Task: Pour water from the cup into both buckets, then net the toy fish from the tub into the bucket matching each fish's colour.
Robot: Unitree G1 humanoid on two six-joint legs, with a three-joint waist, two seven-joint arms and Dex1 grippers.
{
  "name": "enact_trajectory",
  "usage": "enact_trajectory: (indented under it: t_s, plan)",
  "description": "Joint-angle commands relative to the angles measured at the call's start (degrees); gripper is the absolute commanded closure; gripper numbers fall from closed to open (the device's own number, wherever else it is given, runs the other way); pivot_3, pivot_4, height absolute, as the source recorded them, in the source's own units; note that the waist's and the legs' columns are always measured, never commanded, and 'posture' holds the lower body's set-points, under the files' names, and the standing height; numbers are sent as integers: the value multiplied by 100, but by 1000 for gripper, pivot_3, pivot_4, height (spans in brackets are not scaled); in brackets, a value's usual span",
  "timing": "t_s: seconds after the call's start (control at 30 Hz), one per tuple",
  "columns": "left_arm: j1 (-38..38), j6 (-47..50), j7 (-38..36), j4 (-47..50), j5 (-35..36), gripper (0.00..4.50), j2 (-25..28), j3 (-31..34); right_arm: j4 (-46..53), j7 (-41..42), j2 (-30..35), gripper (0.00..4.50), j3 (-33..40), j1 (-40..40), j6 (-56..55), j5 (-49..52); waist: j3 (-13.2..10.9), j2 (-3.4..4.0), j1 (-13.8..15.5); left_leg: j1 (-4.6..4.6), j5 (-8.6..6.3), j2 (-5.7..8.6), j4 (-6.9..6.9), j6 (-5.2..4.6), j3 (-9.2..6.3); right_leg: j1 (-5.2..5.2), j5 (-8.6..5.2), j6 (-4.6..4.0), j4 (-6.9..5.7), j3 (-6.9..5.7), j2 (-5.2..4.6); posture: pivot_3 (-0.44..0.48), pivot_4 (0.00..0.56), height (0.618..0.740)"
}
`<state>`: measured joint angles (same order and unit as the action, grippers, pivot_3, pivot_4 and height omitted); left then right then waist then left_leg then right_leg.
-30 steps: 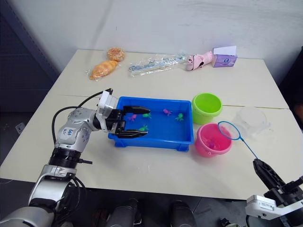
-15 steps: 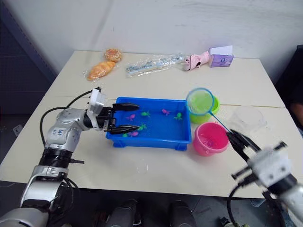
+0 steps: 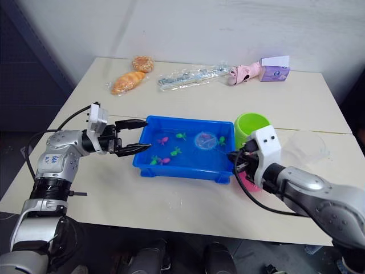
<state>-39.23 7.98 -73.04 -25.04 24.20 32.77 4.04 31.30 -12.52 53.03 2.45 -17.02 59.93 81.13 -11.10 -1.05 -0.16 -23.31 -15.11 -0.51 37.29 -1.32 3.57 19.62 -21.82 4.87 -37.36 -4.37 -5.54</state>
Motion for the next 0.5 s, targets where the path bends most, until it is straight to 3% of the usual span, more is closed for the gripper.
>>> enact_trajectory:
  t_s: [0.03,0.1,0.27,0.5]
  plan:
    - [-56,-13,88,208,-23,43,90,94,-271,-560,-74,4500,-138,-323,278,937,0,0,-3,0,0,0,-2,0,0,2,0,0,1,-1,0,0,150,740]
    - [-49,8,145,225,-64,43,115,74,-464,-816,-96,4500,-285,-489,388,1213,0,0,-8,0,1,-1,-2,1,0,1,0,0,0,-3,2,0,150,740]
    - [-74,-10,264,210,-163,43,178,54,-1124,-1297,-627,4500,-488,-1207,396,673,-2,-3,-66,0,4,-3,-4,-1,9,8,0,0,-5,3,3,0,150,740]
    - [-82,-184,307,198,-427,43,278,-51,-1505,-1346,-1095,4500,-462,-1508,455,106,-2,-4,-60,-9,5,-3,-14,1,7,14,0,1,-10,-1,4,0,150,740]
